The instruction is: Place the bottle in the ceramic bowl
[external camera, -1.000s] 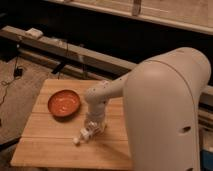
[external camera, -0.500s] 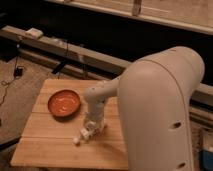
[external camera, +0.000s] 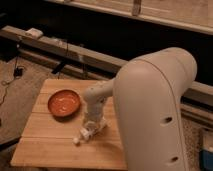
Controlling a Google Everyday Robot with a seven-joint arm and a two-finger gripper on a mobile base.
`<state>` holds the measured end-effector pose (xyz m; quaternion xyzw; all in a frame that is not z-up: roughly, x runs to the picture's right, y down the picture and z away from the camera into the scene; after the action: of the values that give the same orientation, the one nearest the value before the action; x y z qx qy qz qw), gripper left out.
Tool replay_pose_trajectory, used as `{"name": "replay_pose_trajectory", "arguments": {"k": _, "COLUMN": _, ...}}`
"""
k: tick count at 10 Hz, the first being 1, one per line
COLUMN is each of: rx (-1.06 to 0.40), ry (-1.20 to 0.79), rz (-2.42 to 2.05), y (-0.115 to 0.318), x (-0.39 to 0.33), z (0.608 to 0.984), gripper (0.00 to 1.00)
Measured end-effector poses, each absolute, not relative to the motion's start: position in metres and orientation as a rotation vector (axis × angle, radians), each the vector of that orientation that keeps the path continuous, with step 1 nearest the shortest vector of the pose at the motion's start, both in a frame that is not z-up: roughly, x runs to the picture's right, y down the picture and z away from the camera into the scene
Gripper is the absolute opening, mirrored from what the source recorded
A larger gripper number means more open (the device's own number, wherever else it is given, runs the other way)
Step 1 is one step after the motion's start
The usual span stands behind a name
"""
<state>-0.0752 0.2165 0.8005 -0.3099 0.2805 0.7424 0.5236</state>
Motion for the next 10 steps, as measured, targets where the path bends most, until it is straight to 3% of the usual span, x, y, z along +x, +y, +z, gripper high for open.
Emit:
{"name": "replay_pose_trajectory", "arguments": {"k": 6, "rx": -0.721, "ry": 0.691, "rz": 1.788, "y": 0.225, "x": -0.067, "z": 0.809, "gripper": 0.64}}
{"name": "replay_pose_trajectory", "arguments": {"k": 8, "rx": -0.707, "ry": 0.702, "rz": 1.764, "y": 0.226, "x": -0.067, "z": 0.81, "gripper": 0.51}}
{"name": "replay_pose_trajectory", "arguments": {"k": 10, "rx": -0.695, "ry": 0.709, "rz": 1.742, "y": 0.224, "x": -0.063, "z": 0.808, "gripper": 0.3}}
